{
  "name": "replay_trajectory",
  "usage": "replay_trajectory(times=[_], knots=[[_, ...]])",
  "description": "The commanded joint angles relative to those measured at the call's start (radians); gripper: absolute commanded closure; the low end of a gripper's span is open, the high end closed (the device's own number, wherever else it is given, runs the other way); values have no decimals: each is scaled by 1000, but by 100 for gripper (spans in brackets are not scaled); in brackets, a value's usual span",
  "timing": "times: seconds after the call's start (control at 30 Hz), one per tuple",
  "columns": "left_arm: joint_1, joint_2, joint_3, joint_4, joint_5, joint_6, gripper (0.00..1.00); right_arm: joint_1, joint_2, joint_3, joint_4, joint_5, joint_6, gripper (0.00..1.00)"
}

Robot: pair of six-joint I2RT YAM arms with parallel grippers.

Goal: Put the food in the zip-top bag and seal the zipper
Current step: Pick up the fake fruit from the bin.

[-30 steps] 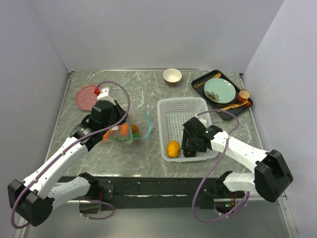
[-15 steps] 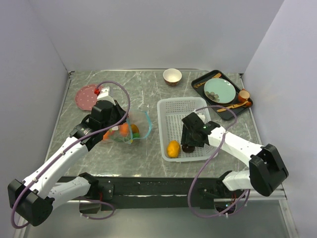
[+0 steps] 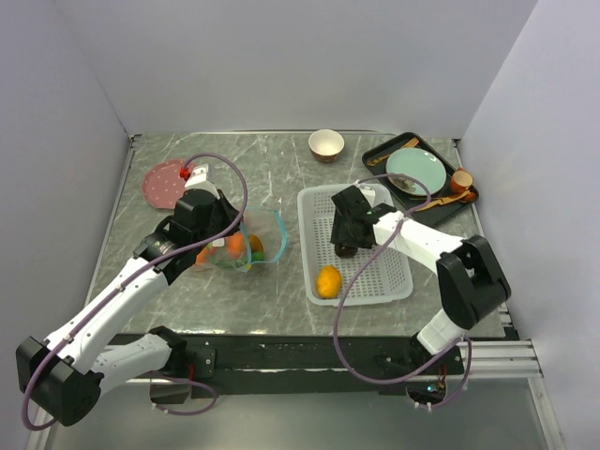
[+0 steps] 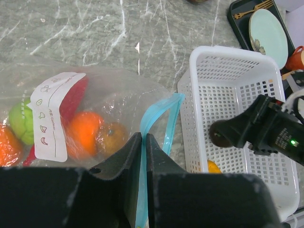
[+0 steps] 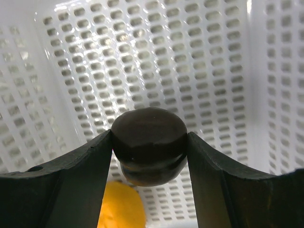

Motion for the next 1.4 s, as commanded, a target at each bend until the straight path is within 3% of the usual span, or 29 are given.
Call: replay_trajectory(times=[0.0, 0.17, 0.2, 0.4, 0.73, 1.37], knots=[[0, -12, 11, 20, -8, -5, 85, -12, 47, 57, 49, 15, -24, 43], [0, -8, 8, 20, -14, -3, 85, -14, 46, 42, 68, 3, -28, 34], [2, -9, 8, 22, -14, -3, 85, -14, 38, 39, 71, 1, -28, 28], [0, 6, 10, 34, 0, -6, 86, -15, 11, 23, 75, -16, -36, 21], [0, -5, -1, 28, -12, -8, 85, -18, -5, 2, 75, -29, -41, 21], [0, -8, -4, 30, -9, -8, 85, -18, -39, -27, 91, -68, -44, 34]])
